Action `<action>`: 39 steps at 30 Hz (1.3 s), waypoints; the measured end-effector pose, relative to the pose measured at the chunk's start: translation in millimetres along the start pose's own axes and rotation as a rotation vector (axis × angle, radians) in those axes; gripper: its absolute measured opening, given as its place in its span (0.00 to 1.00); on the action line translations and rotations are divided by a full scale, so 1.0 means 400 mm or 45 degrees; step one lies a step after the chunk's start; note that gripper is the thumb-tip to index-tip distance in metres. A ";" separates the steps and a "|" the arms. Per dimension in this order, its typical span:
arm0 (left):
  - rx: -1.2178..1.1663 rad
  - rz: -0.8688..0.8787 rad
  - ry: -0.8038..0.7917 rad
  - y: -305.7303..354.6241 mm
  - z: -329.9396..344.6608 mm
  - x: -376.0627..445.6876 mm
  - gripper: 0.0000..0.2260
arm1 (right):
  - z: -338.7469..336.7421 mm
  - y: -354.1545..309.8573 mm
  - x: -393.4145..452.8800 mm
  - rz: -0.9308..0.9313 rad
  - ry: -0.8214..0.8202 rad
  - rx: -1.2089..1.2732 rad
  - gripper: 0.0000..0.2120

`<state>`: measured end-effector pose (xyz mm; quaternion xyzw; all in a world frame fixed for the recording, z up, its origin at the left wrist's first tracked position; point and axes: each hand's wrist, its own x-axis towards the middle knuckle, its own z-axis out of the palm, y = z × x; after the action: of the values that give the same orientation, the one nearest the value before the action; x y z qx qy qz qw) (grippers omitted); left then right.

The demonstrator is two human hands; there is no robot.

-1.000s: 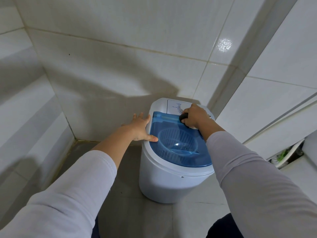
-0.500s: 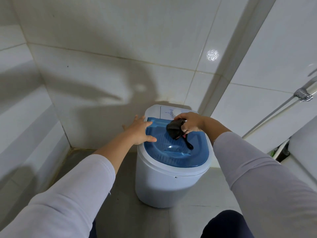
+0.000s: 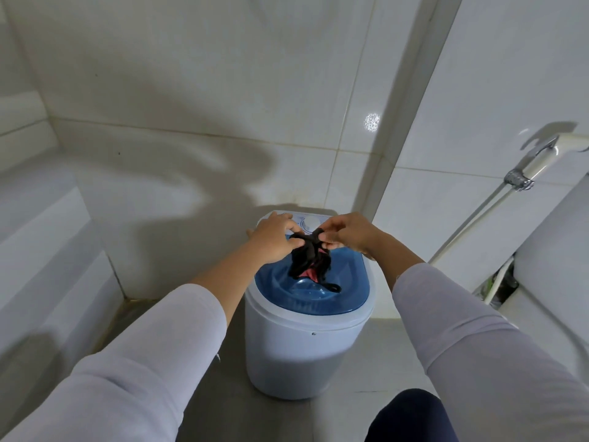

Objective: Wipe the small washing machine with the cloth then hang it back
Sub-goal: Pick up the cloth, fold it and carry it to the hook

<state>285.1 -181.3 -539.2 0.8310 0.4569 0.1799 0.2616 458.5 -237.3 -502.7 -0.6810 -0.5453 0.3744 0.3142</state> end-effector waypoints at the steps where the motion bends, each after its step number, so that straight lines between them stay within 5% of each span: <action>1: 0.005 0.001 0.014 -0.001 -0.006 -0.003 0.11 | -0.002 -0.002 0.000 -0.001 0.016 0.023 0.12; 11: -0.222 0.025 0.033 -0.002 -0.042 0.023 0.14 | 0.025 -0.039 0.054 -0.191 0.075 0.082 0.11; 23: -0.234 -0.120 0.158 -0.098 -0.148 0.156 0.09 | 0.022 -0.133 0.248 -0.109 -0.012 -0.142 0.03; 39: -0.090 -0.372 0.346 0.130 -0.901 0.045 0.07 | -0.112 -0.931 0.122 -0.369 -0.234 -0.241 0.06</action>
<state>135.4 -91.6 -219.3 0.7143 0.5970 0.2663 0.2498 313.7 -113.0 -175.9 -0.5848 -0.6969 0.3326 0.2483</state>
